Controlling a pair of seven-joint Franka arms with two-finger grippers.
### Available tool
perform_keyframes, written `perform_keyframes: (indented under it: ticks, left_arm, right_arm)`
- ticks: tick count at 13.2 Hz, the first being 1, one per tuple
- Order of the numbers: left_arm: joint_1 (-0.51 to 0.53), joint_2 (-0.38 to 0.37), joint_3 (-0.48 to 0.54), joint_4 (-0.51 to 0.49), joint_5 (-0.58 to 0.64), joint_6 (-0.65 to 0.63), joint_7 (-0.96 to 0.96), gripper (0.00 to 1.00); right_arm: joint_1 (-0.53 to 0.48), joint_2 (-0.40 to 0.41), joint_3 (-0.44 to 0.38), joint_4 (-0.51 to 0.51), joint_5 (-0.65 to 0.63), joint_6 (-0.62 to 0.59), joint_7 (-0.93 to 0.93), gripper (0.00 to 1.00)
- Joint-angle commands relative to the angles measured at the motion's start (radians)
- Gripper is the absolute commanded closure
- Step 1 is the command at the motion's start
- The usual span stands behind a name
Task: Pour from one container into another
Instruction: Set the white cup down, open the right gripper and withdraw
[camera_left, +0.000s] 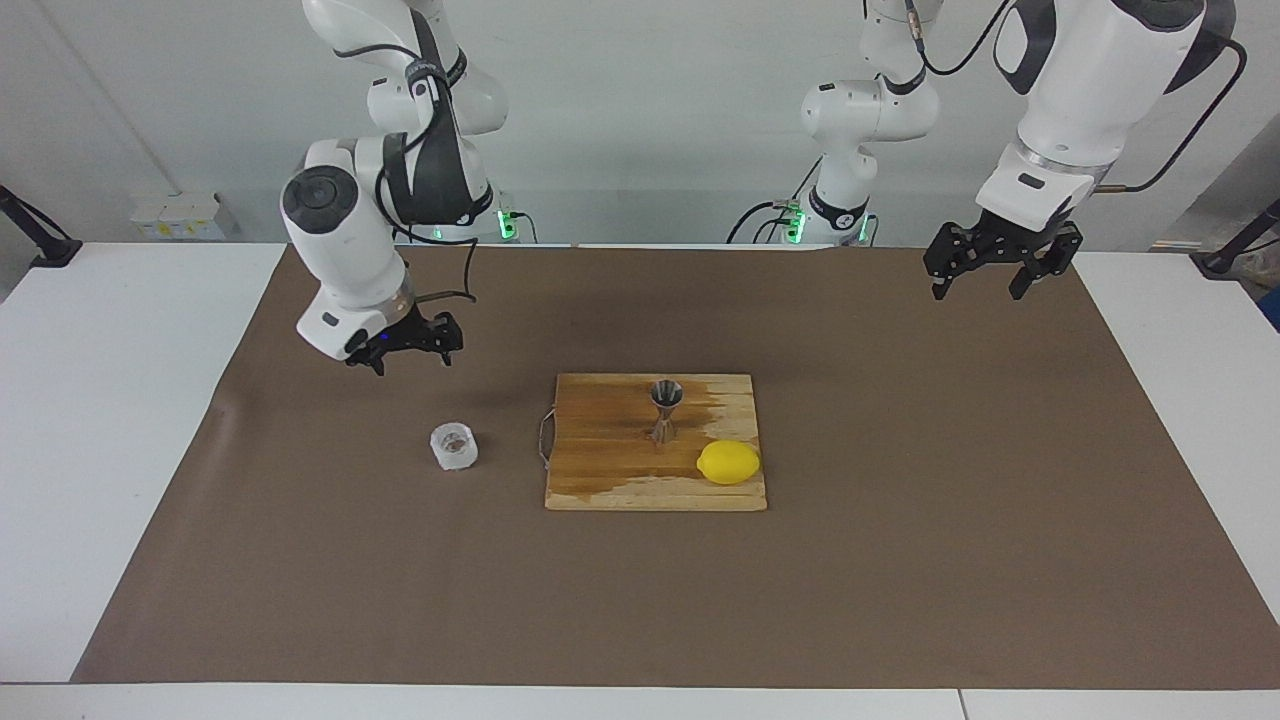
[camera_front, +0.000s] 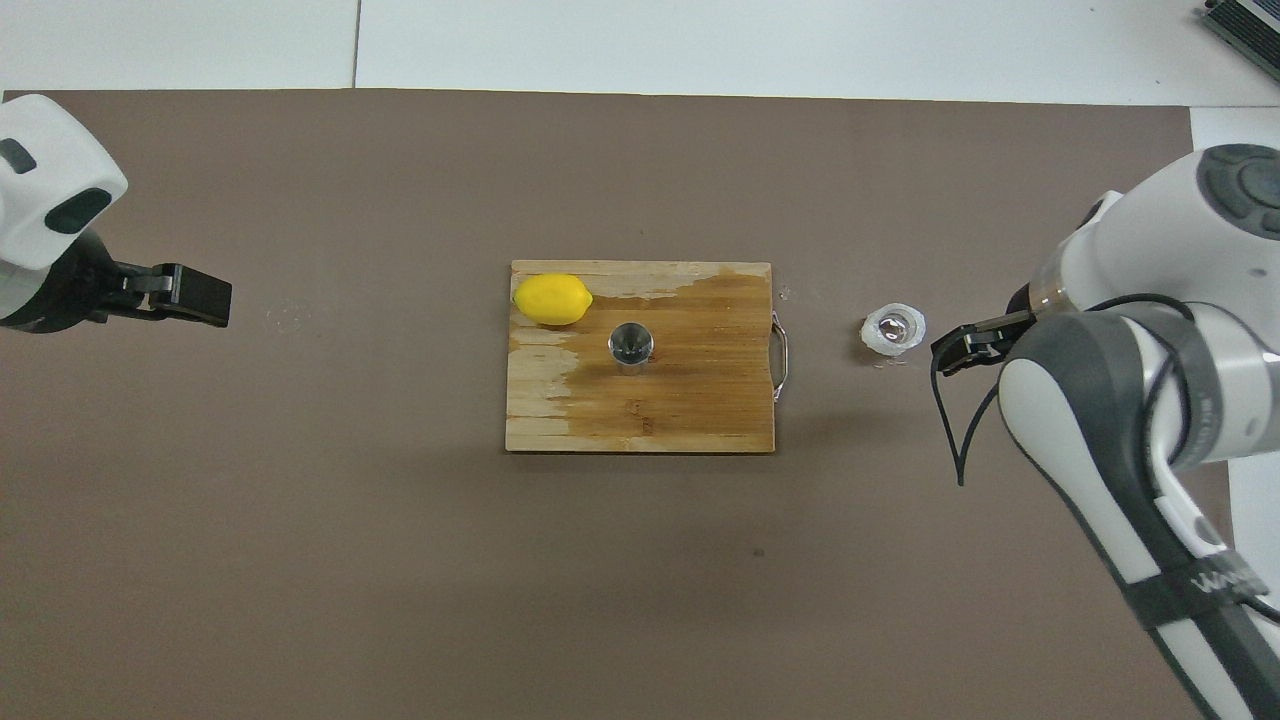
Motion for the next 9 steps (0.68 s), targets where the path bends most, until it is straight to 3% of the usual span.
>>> perform_keyframes:
  ticks: [1, 4, 9]
  left_arm:
    - [0.007, -0.008, -0.002, -0.006, 0.007, -0.01, 0.005, 0.0]
    - [0.007, -0.008, -0.002, -0.006, 0.007, -0.01, 0.007, 0.0]
    - [0.007, -0.008, -0.002, -0.006, 0.007, -0.01, 0.007, 0.0]
  right_arm:
    - [-0.012, -0.062, 0.004, 0.127, -0.014, -0.182, 0.086, 0.0]
    - [-0.009, -0.163, 0.008, 0.143, -0.001, -0.232, 0.081, 0.0]
    - [-0.021, -0.187, 0.0, 0.143, 0.045, -0.247, 0.08, 0.0]
